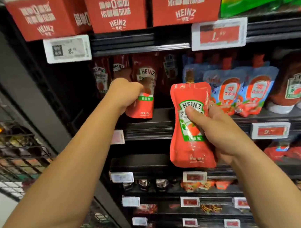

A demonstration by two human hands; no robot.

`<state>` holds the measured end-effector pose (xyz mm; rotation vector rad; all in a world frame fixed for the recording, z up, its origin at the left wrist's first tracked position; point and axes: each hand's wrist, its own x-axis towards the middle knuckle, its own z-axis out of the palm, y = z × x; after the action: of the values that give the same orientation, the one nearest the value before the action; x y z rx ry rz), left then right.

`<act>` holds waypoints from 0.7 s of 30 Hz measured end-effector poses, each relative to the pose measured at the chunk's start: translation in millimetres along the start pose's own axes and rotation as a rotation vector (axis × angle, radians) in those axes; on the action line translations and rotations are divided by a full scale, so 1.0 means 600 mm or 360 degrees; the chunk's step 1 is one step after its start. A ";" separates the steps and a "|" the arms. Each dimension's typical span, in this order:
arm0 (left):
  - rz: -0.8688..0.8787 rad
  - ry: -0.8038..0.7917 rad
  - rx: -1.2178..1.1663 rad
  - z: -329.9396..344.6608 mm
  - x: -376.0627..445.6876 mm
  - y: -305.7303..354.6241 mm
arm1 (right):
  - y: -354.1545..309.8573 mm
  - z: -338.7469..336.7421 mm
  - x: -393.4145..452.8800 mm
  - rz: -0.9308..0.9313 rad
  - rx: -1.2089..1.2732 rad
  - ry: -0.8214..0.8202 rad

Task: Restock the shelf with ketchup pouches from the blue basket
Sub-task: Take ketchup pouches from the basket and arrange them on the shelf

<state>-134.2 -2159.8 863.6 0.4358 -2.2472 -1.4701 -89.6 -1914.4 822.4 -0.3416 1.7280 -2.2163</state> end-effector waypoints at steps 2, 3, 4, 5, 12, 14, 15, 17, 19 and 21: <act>0.0182 -0.0018 -0.0004 0.009 0.020 -0.005 | -0.001 0.016 0.004 -0.0044 -0.0045 0.0036; 0.0265 -0.0041 0.0028 0.011 0.031 -0.009 | -0.001 0.024 0.006 -0.0068 -0.0070 0.0061; 0.0321 -0.0038 0.0080 0.012 0.043 -0.012 | 0.000 0.032 0.009 -0.0087 -0.0093 0.0087; 0.0374 -0.0021 0.0119 0.012 0.054 -0.017 | 0.001 0.039 0.011 -0.0099 -0.0114 0.0108; 0.0504 -0.0027 0.0105 0.024 0.078 -0.075 | 0.014 0.066 0.033 -0.0150 -0.0304 0.0280; 0.0553 -0.0035 0.0129 0.027 0.078 -0.087 | 0.015 0.075 0.047 -0.0177 -0.0350 0.0336; 0.0583 -0.0025 0.0150 0.028 0.077 -0.092 | 0.015 0.080 0.056 -0.0186 -0.0358 0.0371; 0.0638 0.0039 0.0184 0.031 0.073 -0.098 | 0.013 0.090 0.078 -0.0202 -0.0369 0.0460; 0.0679 0.0103 0.0147 0.030 0.069 -0.102 | 0.009 0.104 0.104 -0.0240 -0.0429 0.0556; 0.0684 0.0072 0.0033 0.028 0.067 -0.104 | 0.006 0.118 0.131 -0.0264 -0.0519 0.0682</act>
<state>-175.3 -2189.9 807.0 -0.0134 -2.1497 -1.2007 -135.7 -2008.9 836.1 -0.0829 2.3765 -2.2364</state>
